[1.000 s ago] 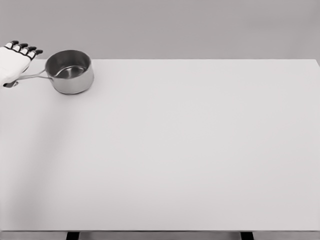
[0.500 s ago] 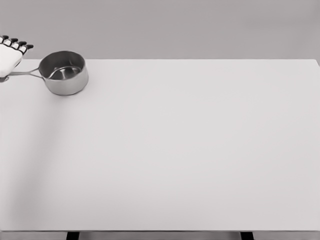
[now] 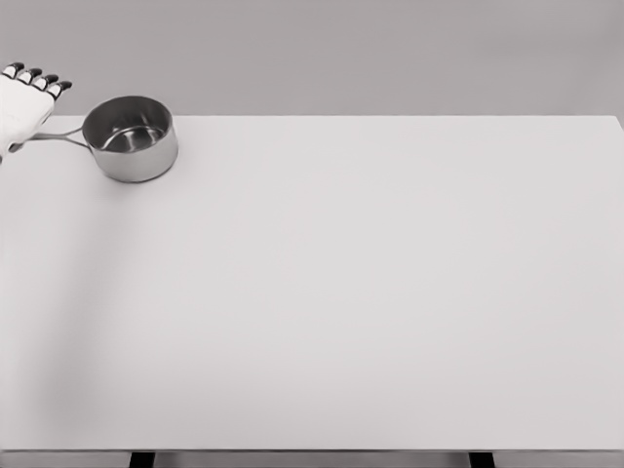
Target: Rotate pot handle
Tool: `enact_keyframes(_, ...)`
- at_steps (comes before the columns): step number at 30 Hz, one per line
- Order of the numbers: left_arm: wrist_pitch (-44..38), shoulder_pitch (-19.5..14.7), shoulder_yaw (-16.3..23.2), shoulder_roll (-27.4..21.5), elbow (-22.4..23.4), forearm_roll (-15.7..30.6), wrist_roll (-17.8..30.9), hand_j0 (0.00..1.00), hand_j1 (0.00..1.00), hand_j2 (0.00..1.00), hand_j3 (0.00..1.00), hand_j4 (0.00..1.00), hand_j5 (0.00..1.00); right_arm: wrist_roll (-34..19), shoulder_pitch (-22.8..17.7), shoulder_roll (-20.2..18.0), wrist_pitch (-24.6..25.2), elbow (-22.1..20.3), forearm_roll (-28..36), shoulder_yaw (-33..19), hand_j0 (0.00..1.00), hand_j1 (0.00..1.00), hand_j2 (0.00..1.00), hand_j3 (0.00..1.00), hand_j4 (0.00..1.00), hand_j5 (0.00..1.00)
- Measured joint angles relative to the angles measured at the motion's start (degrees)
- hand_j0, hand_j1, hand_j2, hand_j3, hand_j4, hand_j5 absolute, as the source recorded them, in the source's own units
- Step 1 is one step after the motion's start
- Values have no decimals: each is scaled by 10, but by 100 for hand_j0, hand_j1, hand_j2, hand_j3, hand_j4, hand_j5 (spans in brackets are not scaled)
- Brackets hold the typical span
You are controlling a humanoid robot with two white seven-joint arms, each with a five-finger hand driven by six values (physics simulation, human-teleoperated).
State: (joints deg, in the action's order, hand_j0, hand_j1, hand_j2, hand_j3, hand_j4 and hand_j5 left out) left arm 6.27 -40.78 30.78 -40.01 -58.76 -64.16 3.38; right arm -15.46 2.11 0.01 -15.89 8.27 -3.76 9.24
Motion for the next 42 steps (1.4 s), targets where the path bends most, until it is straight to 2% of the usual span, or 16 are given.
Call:
enact_keyframes(12,-5,-22,0,24,23,-20,0,100,100,100,100,100,100,0,0,0,0,0,0,0,100,100,100,100,100,100)
enact_keyframes(22,-6,-33,0,35,25,-35,0,100,100,100,100,100,100,0,0,0,0,0,0,0,100,100,100,100,100,100)
enact_keyframes(29,-4,-39,-1,26,16,-29,0,100,100,100,100,100,100,0,0,0,0,0,0,0,100,100,100,100,100,100)
enact_keyframes(36,17,-25,-15,-24,4,23,2,100,100,100,100,100,100,0,0,0,0,0,0,0,100,100,100,100,100,100)
enact_keyframes(38,32,0,-14,-33,3,40,1,100,100,100,100,100,100,0,0,0,0,0,0,0,100,100,100,100,100,100)
enact_keyframes(42,65,4,-13,-40,-5,77,-1,100,100,100,100,100,100,0,0,0,0,0,0,0,100,100,100,100,100,100)
